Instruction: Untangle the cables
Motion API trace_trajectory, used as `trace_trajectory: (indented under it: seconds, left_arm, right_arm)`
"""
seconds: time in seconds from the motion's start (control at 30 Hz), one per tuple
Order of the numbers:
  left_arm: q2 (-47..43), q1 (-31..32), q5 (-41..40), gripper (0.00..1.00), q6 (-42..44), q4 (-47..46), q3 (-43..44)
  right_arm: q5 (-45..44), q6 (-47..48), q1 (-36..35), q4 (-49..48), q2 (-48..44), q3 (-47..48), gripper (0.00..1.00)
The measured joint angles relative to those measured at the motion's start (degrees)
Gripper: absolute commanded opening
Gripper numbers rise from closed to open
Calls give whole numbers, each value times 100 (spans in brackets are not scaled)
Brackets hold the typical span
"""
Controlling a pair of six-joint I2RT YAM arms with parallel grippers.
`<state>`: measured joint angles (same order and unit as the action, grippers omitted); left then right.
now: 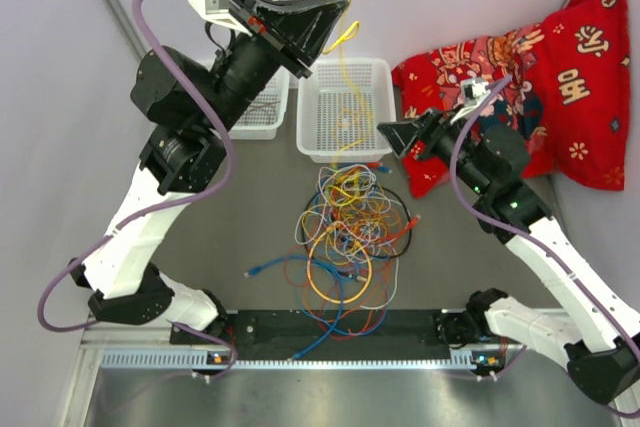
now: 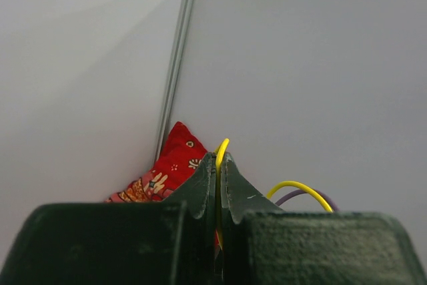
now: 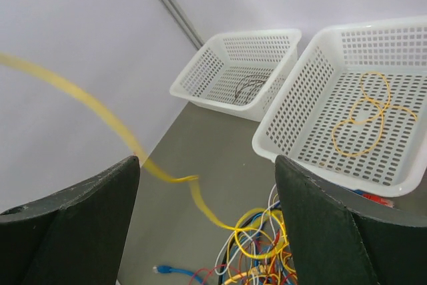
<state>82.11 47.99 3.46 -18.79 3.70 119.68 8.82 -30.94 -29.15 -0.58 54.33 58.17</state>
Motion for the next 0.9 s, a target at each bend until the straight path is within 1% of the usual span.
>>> trace_trajectory:
  seconds: [0.3, 0.7, 0.9]
  left_arm:
    - [7, 0, 15, 0, -83, 0, 2]
    - [59, 0, 20, 0, -133, 4, 22]
    - [59, 0, 17, 0, -146, 17, 22]
  right_arm:
    - [166, 74, 0, -2, 0, 0, 83]
    - [1196, 24, -48, -570, -59, -151, 84]
    - [1652, -173, -63, -994, -50, -155, 84]
